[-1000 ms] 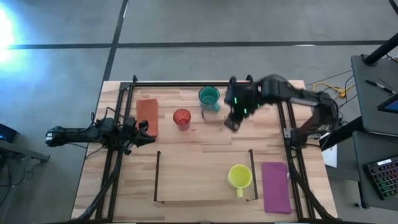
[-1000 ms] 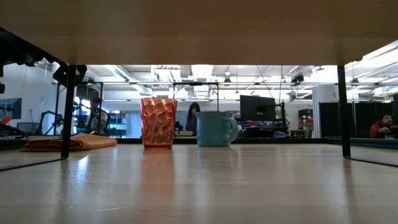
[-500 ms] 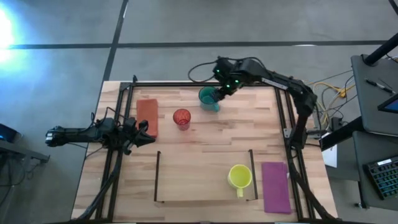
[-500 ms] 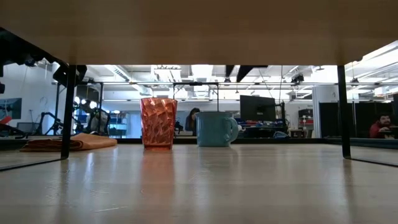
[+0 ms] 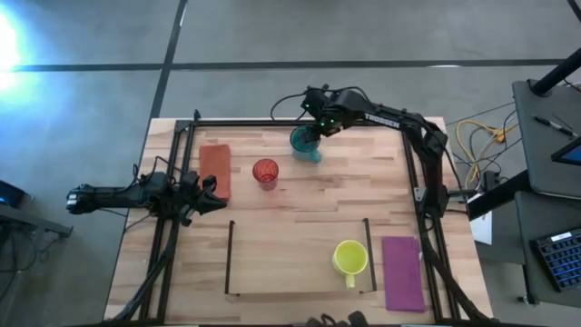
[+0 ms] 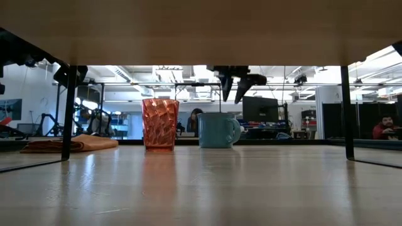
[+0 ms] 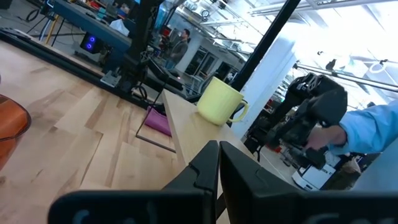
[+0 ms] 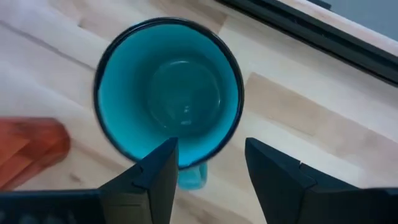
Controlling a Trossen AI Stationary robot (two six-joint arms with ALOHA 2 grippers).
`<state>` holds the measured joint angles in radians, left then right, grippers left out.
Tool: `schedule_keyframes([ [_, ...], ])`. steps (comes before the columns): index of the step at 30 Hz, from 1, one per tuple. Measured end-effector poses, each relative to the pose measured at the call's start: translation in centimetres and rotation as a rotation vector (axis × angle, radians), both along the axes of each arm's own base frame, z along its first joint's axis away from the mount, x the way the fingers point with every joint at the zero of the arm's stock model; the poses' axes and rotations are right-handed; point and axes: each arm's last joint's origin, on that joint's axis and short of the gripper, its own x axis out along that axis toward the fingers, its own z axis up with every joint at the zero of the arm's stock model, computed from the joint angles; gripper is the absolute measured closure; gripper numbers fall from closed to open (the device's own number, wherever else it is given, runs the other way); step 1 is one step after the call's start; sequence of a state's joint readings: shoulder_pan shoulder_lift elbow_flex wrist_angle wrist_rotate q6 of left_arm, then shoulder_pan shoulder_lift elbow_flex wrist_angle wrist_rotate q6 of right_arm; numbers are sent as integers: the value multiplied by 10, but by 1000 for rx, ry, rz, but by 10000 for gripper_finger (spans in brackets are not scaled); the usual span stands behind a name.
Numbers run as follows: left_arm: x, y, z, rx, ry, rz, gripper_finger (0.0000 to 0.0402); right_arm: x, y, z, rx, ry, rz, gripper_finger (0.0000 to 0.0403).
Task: Stack small to large cups/mugs on shelf
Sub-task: Put the green mug on the shelf
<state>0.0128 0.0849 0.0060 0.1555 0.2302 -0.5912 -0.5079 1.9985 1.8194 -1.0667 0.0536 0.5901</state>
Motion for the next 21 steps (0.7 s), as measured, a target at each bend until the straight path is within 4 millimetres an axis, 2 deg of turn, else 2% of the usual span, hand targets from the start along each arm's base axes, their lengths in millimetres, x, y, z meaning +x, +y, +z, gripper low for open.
schedule_keyframes([
  [9,0,0,0,0,0,0,402,8,-14,-35,31,67,-34,225],
  [15,0,0,0,0,-1,0,402,9,-20,-46,38,98,-42,230],
  [21,0,0,0,0,0,0,402,9,-23,-53,50,105,-42,281],
])
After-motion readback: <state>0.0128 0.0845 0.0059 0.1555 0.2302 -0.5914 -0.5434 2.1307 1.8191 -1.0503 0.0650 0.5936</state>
